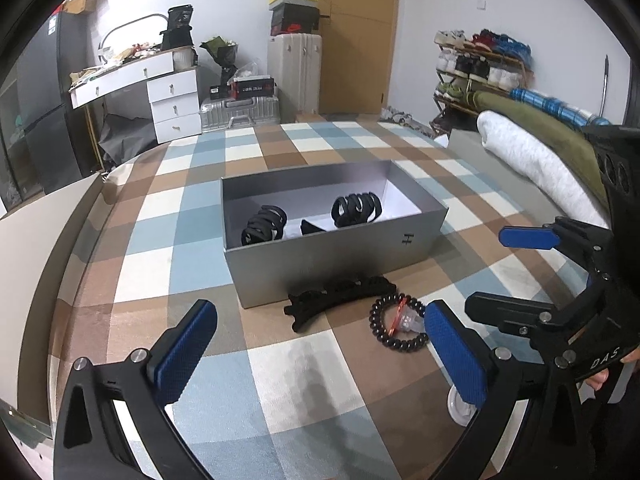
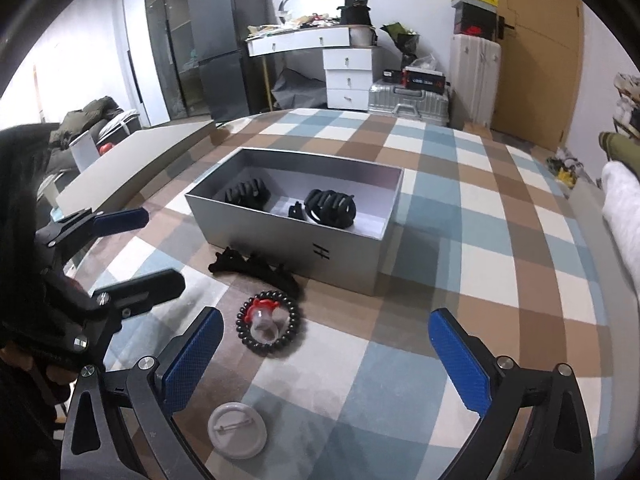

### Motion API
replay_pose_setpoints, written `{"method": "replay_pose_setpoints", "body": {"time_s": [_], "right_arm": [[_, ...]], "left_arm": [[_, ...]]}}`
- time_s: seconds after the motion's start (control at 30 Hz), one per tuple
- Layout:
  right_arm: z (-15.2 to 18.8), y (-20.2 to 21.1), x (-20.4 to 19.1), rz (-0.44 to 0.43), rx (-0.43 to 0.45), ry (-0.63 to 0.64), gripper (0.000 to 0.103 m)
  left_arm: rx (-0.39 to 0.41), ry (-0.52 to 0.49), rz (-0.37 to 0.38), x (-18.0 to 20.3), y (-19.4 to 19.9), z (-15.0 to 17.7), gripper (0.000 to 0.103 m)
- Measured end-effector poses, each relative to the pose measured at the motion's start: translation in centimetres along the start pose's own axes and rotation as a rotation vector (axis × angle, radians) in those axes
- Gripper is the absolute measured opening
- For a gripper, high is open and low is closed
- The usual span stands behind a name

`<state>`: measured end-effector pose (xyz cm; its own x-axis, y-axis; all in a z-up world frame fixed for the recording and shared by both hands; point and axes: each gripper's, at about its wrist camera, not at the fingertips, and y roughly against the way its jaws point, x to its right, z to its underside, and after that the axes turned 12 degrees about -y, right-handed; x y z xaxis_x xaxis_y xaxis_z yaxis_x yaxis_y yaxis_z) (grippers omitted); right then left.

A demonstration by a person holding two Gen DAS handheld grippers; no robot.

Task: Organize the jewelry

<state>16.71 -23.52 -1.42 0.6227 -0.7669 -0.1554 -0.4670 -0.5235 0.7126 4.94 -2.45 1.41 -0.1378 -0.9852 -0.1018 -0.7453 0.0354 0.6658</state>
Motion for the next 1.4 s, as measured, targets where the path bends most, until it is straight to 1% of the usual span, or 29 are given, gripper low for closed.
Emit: {"method": "replay_pose_setpoints", "body": {"time_s": [0.07, 0.23, 0.27, 0.33, 0.4, 0.43, 0.47, 0.5, 0.53, 0.6, 0.73, 0.9, 0.97, 1.0, 1.1, 1.17, 1.4], "right_arm": [[0.1, -0.5, 0.0, 0.002, -0.018, 0.002, 0.102], [0.6, -1.4, -0.3, 0.004, -0.048, 0.024, 0.101], [0.6, -1.5, -0.4, 0.002, -0.051, 0.026, 0.100], [0.8, -1.8, -0.6, -0.005, -0.058, 0.028, 0.095], [0.9, -2.1, -0.8, -0.010, -0.067, 0.035, 0.088], [1.0, -2.3, -1.0, -0.016, -0.077, 0.041, 0.081], [1.2, -2.4, -1.2, -0.022, -0.081, 0.044, 0.078], [1.3, -2.7, -1.4, -0.036, -0.094, 0.049, 0.070], [1.4, -2.9, -1.6, -0.044, -0.103, 0.053, 0.065], [1.6, -3.3, -1.9, -0.048, -0.112, 0.059, 0.062], [1.8, -3.6, -2.3, -0.081, -0.114, 0.049, 0.050], [1.8, -3.7, -2.5, -0.094, -0.102, 0.046, 0.038], [1.8, -3.9, -2.5, -0.095, -0.109, 0.044, 0.036], [1.8, -3.9, -2.5, -0.093, -0.107, 0.042, 0.031], [1.7, -4.0, -2.6, -0.093, -0.102, 0.038, 0.030], [1.6, -4.0, -2.6, -0.105, -0.101, 0.035, 0.029], [1.6, -4.3, -3.1, -0.107, -0.101, 0.049, 0.029]], "left_arm": [[-0.010, -0.001, -0.007, -0.2, -0.2, 0.1, 0.101], [-0.022, 0.043, 0.001, -1.2, -0.4, 0.4, 0.101], [-0.022, 0.048, -0.001, -1.3, -0.4, 0.4, 0.101], [-0.019, 0.057, 0.000, -1.5, -0.4, 0.4, 0.101], [-0.021, 0.061, -0.002, -1.6, -0.4, 0.4, 0.101], [-0.021, 0.061, -0.007, -1.6, -0.4, 0.4, 0.101], [-0.021, 0.063, -0.010, -1.7, -0.4, 0.4, 0.101], [-0.020, 0.065, -0.011, -1.7, -0.4, 0.4, 0.101], [-0.020, 0.067, -0.009, -1.8, -0.4, 0.4, 0.101], [-0.020, 0.070, -0.009, -1.9, -0.4, 0.5, 0.101], [-0.017, 0.074, -0.011, -2.1, -0.4, 0.5, 0.101], [-0.020, 0.073, -0.007, -2.1, -0.6, 0.5, 0.101], [-0.021, 0.074, -0.006, -2.1, -0.6, 0.5, 0.101], [-0.021, 0.074, -0.005, -2.1, -0.6, 0.5, 0.101], [-0.022, 0.074, -0.004, -2.1, -0.7, 0.6, 0.101], [-0.024, 0.074, -0.003, -2.1, -0.8, 0.6, 0.101], [-0.027, 0.072, 0.000, -2.0, -0.8, 0.7, 0.101]]}}
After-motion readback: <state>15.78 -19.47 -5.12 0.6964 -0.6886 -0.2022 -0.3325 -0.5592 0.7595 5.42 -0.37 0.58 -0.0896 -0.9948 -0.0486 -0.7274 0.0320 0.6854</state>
